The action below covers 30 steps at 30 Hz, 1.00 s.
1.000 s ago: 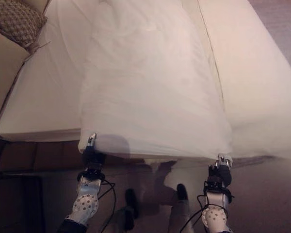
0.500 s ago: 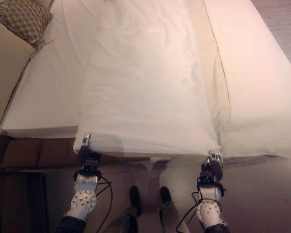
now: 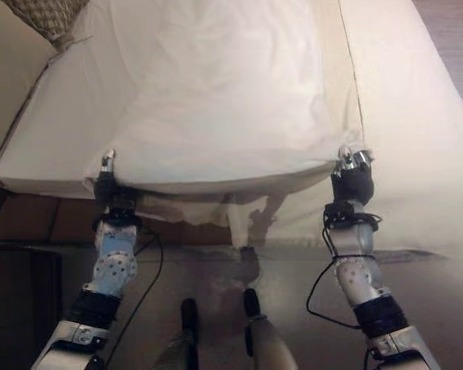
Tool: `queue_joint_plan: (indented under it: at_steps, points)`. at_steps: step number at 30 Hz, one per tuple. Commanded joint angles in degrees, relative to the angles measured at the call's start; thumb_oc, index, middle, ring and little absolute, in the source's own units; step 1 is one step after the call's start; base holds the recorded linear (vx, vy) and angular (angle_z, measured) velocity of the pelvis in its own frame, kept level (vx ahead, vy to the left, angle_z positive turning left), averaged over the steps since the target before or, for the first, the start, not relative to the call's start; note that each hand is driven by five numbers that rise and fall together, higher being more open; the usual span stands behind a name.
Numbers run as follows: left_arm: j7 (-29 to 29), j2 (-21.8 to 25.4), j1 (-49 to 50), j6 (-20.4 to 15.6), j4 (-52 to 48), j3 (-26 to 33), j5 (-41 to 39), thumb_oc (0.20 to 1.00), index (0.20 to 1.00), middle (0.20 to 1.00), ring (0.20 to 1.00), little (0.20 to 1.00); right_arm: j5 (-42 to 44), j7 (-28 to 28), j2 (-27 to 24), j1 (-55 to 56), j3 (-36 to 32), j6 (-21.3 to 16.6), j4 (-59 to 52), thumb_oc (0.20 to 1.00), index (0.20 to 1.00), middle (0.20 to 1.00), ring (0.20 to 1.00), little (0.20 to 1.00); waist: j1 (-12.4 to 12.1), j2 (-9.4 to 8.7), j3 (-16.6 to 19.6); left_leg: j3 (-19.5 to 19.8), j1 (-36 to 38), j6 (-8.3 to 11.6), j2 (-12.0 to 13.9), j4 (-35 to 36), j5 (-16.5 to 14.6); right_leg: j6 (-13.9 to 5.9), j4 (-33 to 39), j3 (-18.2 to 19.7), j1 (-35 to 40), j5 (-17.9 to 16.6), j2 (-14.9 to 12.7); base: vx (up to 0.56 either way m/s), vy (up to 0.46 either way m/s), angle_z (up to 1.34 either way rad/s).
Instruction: Make the bed
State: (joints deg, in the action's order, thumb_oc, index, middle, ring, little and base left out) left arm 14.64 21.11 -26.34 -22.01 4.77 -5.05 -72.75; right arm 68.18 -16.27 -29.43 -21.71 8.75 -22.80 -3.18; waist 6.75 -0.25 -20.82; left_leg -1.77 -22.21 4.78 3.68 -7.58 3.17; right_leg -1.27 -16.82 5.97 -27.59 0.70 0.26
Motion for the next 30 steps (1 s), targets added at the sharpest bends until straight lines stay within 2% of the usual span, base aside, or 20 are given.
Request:
queue_joint_plan:
  at_steps: [1,2,5,6,7,10,13,15,16,17,18,19,20,21,25,30]
  points:
    - [-1.89,4.34,1.71,-6.33,-8.80,6.92,5.27,0.200,0.200,0.200,0.200,0.200,-2.54,2.50,1.14,3.11,-4.89,-3.32,-6.01,0.200,0.200,0.200,0.200,0.200,-0.35,-1.48,2.25,-1.79,-1.39,-1.08,-1.38,-3.01,-1.64,-5.92,5.84,3.63,3.29,-2.62,-1.08,0.06,0.103,-0.13]
    - [-1.58,4.08,5.39,-5.90,-10.17,9.52,7.15,0.200,0.200,0.200,0.200,0.200,-3.33,3.65,2.67,6.67,-6.54,-2.57,-7.90,0.200,0.200,0.200,0.200,0.200,-0.46,-1.77,2.03,-1.83,-1.36,-1.52,-1.56,-3.23,-2.10,-6.12,6.14,3.98,3.39,-2.81,-1.29,0.03,0.071,-0.06]
    - [-0.73,2.63,11.27,-5.15,-10.55,12.18,10.37,0.200,0.200,0.200,0.200,0.200,-3.07,5.93,5.01,12.71,-8.29,-1.38,-8.22,0.200,0.200,0.200,0.200,0.200,-0.54,-1.97,1.59,-2.58,-1.51,-1.67,-1.74,-3.07,-2.27,-6.52,7.33,4.37,3.37,-3.49,-1.89,0.03,0.070,-0.16]
    - [0.06,0.40,15.23,-5.37,-9.24,14.03,10.04,0.200,0.200,0.200,0.200,0.200,-3.64,6.89,6.42,16.82,-9.11,-0.27,-7.53,0.200,0.200,0.200,0.200,0.200,-0.67,-2.10,1.21,-2.73,-1.36,-1.95,-1.70,-3.06,-2.52,-6.72,7.80,4.55,3.48,-3.77,-2.12,0.01,0.030,-0.13]
    - [0.06,0.40,15.25,-5.37,-9.25,14.04,10.04,0.200,0.200,0.200,0.200,0.200,-3.63,6.90,6.42,16.83,-9.10,-0.27,-7.54,0.200,0.200,0.200,0.200,0.200,-0.69,-2.12,1.39,-2.78,-1.55,-1.94,-1.71,-2.97,-2.33,-6.73,7.89,4.61,3.27,-3.94,-2.13,0.01,0.027,-0.12]
    - [2.01,-4.05,20.11,-5.25,-5.79,15.71,9.53,0.200,0.200,0.200,0.200,0.200,-0.47,8.39,10.18,21.33,-9.51,0.34,-2.12,0.200,0.200,0.200,0.200,0.200,-0.72,-2.12,1.03,-3.04,-1.92,-2.09,-1.70,-3.12,-2.32,-6.73,8.24,4.77,3.01,-4.26,-2.47,0.00,0.014,-0.10]
    - [2.49,-8.57,23.67,-4.65,1.98,16.37,7.33,0.200,0.200,0.200,0.200,0.200,1.66,11.13,12.90,24.69,-8.94,2.62,8.86,0.200,0.200,0.200,0.200,0.200,-0.74,-1.80,0.54,-3.13,-1.85,-2.04,-1.84,-2.64,-2.13,-6.89,8.70,4.79,2.86,-4.66,-2.89,0.00,0.020,-0.05]
    - [3.13,-10.41,23.62,-3.45,12.27,16.90,5.95,0.200,0.200,0.200,0.200,0.200,-0.09,11.86,13.95,24.40,-8.86,4.08,19.50,0.200,0.200,0.200,0.200,0.200,-0.56,-1.56,0.33,-3.43,-1.36,-2.00,-1.78,-1.82,-2.07,-7.09,9.53,4.84,3.19,-4.93,-3.22,0.00,0.000,0.00]
    - [2.95,-10.55,23.67,-2.24,16.38,16.49,8.49,0.200,0.200,0.200,0.200,0.200,-2.04,13.21,14.10,23.99,-9.09,5.39,25.68,0.200,0.200,0.200,0.200,0.200,-0.62,-1.40,0.23,-3.53,-1.34,-1.97,-1.75,-1.66,-1.93,-7.19,9.80,4.70,3.26,-5.03,-3.45,0.00,0.000,0.00]
    - [3.02,-12.50,22.26,-1.94,23.69,16.94,6.00,0.200,0.200,0.200,0.200,0.200,-5.60,11.19,14.54,22.59,-9.55,4.77,34.21,0.200,0.200,0.200,0.200,0.200,-0.51,-1.20,0.11,-3.72,-1.26,-1.99,-1.68,-1.67,-1.93,-7.13,9.97,4.48,3.35,-5.03,-3.63,-0.01,0.013,-0.04]
    - [2.89,-12.45,22.12,-1.95,23.84,17.00,5.90,0.200,0.200,0.200,0.200,0.200,-5.58,11.24,14.53,22.44,-9.55,4.76,34.32,0.200,0.200,0.200,0.200,0.200,-0.52,-1.23,0.16,-3.76,-1.43,-1.99,-1.68,-1.60,-1.76,-7.13,10.03,4.54,3.16,-5.18,-3.63,0.00,0.006,-0.03]
    - [2.89,-12.80,20.56,-0.77,30.49,16.69,8.32,0.200,0.200,0.200,0.200,0.200,-7.27,11.66,14.55,20.82,-9.80,5.41,40.69,0.200,0.200,0.200,0.200,0.200,-0.52,-0.97,-0.05,-3.76,-1.20,-1.92,-1.65,-1.80,-1.88,-7.05,9.78,4.37,3.39,-4.95,-3.68,0.01,0.000,-0.03]
    - [2.27,-14.03,19.08,-0.75,35.14,17.71,5.66,0.200,0.200,0.200,0.200,0.200,-6.81,12.68,14.51,19.74,-9.70,6.37,44.54,0.200,0.200,0.200,0.200,0.200,-0.51,-0.82,-0.05,-3.60,-1.02,-1.90,-1.66,-1.60,-1.96,-6.99,9.71,4.23,3.47,-4.80,-3.73,0.00,0.000,0.00]
    - [2.08,-13.97,18.88,-0.77,35.35,17.80,5.53,0.200,0.200,0.200,0.200,0.200,-6.74,12.80,14.47,19.53,-9.70,6.35,44.71,0.200,0.200,0.200,0.200,0.200,-0.49,-0.85,0.02,-3.63,-1.24,-1.89,-1.68,-1.49,-1.72,-7.00,9.78,4.28,3.21,-5.00,-3.74,0.00,0.000,0.00]
    - [2.56,-14.40,15.33,0.92,49.32,17.85,8.31,0.200,0.200,0.200,0.200,0.200,-8.78,12.54,15.41,16.31,-9.89,8.89,58.84,0.200,0.200,0.200,0.200,0.200,-0.40,-0.25,0.60,-3.47,-0.66,-1.55,-1.42,-0.98,-1.66,-6.80,9.71,3.59,3.67,-4.54,-3.90,0.00,0.000,0.00]
    - [2.30,-14.81,14.56,1.47,55.56,18.77,8.24,0.200,0.200,0.200,0.200,0.200,-9.51,12.81,16.44,15.31,-9.64,10.05,64.64,0.200,0.200,0.200,0.200,0.200,-0.42,-0.01,0.99,-3.34,-0.20,-1.43,-1.31,-0.58,-1.64,-6.68,9.66,3.25,3.98,-4.41,-3.90,0.01,-0.009,0.03]
